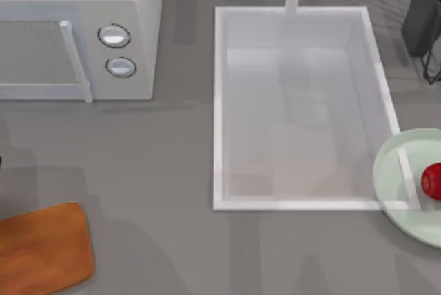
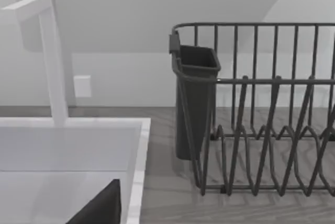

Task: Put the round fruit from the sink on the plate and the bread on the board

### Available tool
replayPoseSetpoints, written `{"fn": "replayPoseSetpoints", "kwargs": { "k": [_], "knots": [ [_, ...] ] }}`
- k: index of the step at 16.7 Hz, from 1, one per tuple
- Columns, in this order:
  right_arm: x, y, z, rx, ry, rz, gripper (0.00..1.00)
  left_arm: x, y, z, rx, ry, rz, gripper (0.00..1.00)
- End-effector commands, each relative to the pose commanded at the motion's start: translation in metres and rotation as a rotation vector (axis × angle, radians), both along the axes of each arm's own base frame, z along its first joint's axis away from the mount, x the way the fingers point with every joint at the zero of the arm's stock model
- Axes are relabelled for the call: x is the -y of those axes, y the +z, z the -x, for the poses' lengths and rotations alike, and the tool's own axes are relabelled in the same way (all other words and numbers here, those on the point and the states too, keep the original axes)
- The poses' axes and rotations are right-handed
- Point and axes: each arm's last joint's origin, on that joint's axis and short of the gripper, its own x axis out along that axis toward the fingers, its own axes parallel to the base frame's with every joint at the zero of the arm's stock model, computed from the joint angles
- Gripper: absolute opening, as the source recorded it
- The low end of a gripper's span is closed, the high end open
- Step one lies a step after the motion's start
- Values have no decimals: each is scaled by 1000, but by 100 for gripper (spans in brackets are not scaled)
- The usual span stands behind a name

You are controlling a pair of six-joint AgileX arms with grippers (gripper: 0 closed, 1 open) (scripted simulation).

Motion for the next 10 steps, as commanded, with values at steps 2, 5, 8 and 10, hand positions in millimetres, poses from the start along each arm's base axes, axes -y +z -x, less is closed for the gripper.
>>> {"fn": "replayPoseSetpoints", "kwargs": {
  "k": [2, 5, 8, 10],
  "knots": [
    [0, 0, 0, 0, 0, 0, 100, 0, -11, 2, -8, 0, 2, 100],
    [0, 0, 0, 0, 0, 0, 100, 0, -11, 2, -8, 0, 3, 100],
    [0, 0, 0, 0, 0, 0, 100, 0, -11, 2, -8, 0, 3, 85],
    [0, 0, 0, 0, 0, 0, 100, 0, -11, 2, -8, 0, 3, 70]
  ]
}}
